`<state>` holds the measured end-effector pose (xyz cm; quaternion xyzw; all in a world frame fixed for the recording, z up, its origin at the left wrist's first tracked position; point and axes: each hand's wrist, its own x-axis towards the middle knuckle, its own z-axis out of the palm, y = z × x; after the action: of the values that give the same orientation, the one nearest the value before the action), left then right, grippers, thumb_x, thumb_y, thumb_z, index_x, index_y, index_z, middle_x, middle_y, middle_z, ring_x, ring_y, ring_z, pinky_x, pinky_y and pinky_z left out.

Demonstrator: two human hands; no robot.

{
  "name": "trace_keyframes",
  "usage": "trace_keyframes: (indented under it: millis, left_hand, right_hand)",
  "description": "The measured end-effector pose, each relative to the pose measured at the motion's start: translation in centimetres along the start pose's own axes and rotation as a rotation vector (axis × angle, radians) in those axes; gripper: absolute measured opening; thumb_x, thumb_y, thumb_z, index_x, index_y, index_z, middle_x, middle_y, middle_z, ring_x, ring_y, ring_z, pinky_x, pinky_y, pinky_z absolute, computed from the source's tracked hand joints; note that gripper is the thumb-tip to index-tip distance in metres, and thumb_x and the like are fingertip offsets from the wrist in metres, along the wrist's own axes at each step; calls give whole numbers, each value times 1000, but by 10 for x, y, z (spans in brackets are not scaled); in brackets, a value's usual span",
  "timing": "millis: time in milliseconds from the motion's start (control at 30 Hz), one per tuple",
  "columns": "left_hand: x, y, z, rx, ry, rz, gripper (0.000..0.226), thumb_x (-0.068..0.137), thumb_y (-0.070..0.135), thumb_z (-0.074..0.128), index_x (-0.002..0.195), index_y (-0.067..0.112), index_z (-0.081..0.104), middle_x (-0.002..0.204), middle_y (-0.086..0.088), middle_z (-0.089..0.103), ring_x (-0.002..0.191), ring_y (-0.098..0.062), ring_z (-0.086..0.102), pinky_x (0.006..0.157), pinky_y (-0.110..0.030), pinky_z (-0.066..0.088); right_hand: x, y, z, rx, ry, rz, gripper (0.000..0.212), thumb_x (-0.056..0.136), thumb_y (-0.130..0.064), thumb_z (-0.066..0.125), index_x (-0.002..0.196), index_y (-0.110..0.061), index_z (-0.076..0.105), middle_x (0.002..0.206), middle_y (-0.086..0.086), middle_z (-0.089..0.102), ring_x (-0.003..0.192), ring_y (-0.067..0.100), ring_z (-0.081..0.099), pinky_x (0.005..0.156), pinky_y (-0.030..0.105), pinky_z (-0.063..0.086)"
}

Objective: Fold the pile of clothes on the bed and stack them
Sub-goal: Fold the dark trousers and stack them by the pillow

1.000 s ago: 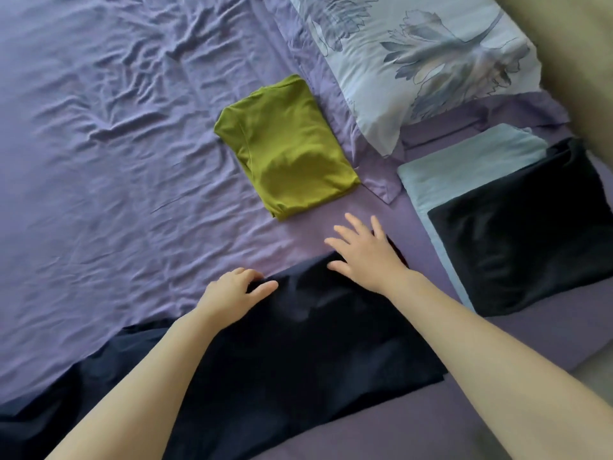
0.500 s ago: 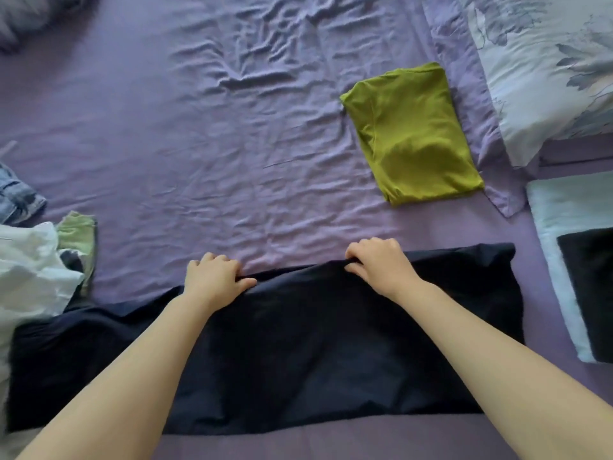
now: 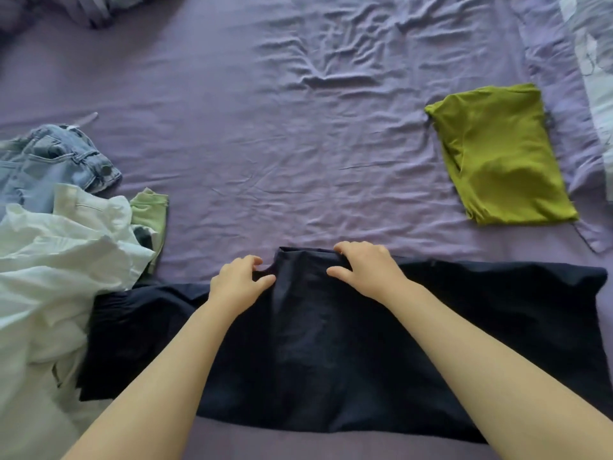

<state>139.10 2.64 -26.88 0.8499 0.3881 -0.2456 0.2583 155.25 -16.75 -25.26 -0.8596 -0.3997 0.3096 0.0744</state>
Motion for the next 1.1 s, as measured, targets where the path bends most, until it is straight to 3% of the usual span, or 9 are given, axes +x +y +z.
trace_keyframes:
  millis: [133, 233, 300, 433, 567, 733, 967, 1033, 1100]
  left_hand:
    - [-1, -13, -5, -84, 2, 90, 26, 83, 45, 67, 101, 25, 64, 101, 8, 64, 104, -20, 58, 79, -32, 45]
    - [-7, -15, -10, -200, 87, 226, 18, 84, 36, 69, 80, 27, 54, 80, 12, 48, 78, -11, 52, 61, -18, 33]
    - [-11, -16, -12, -248, 107, 295, 17, 86, 35, 67, 82, 25, 54, 84, 12, 48, 76, -5, 50, 64, -18, 35]
    - [-17, -22, -12, -252, 81, 336, 20, 86, 40, 65, 89, 27, 51, 89, 18, 49, 84, -4, 52, 70, -22, 40]
    - [-17, -30, -20, -275, -16, 313, 52, 78, 49, 71, 121, 31, 47, 108, 17, 53, 102, -4, 54, 82, -22, 44]
    - [-10, -47, -23, 133, -91, 276, 82, 76, 67, 61, 143, 28, 33, 137, 6, 52, 127, -16, 47, 103, -37, 37]
    - [-1, -56, -21, 229, -48, 325, 74, 75, 72, 56, 135, 30, 43, 130, 9, 57, 120, -17, 50, 98, -37, 35]
    - [1, -59, -21, 257, -43, 329, 77, 75, 72, 57, 136, 30, 41, 130, 9, 56, 120, -18, 50, 98, -37, 35]
    - [2, -62, -21, 269, -45, 329, 78, 75, 72, 57, 138, 30, 39, 132, 9, 55, 121, -18, 49, 98, -38, 35]
  right_hand:
    - [1, -15, 5, 131, -55, -27, 18, 92, -30, 58, 109, -23, 59, 100, -6, 59, 98, 21, 57, 88, 33, 41]
    - [-7, -19, 4, 377, -203, 13, 15, 85, -28, 61, 93, -34, 50, 96, -9, 59, 85, 14, 59, 69, 26, 49]
    - [-1, -33, 0, 512, -253, 78, 26, 83, -41, 64, 101, -35, 46, 102, -8, 59, 88, 11, 60, 65, 23, 47]
    - [25, -74, -3, 611, -260, 89, 78, 82, -60, 60, 146, -35, 22, 130, 1, 54, 114, 14, 53, 85, 27, 41]
    - [35, -85, -1, 455, -326, 103, 81, 91, -44, 56, 152, -32, 3, 152, 7, 34, 129, 23, 44, 88, 28, 37]
    - [39, -77, -4, 386, -501, 181, 78, 94, -43, 52, 152, -30, 2, 158, -1, 20, 140, 22, 31, 105, 35, 33]
    - [50, -75, -8, 755, -376, 300, 83, 84, -2, 67, 149, -30, 25, 146, 4, 39, 137, 23, 33, 100, 32, 34]
    - [53, -70, -11, 857, -327, 357, 82, 81, 2, 67, 147, -32, 30, 117, 3, 54, 129, 23, 42, 96, 31, 34]
    - [57, -67, -17, 925, -293, 375, 78, 82, -7, 70, 147, -30, 32, 119, 3, 56, 130, 23, 42, 97, 32, 33]
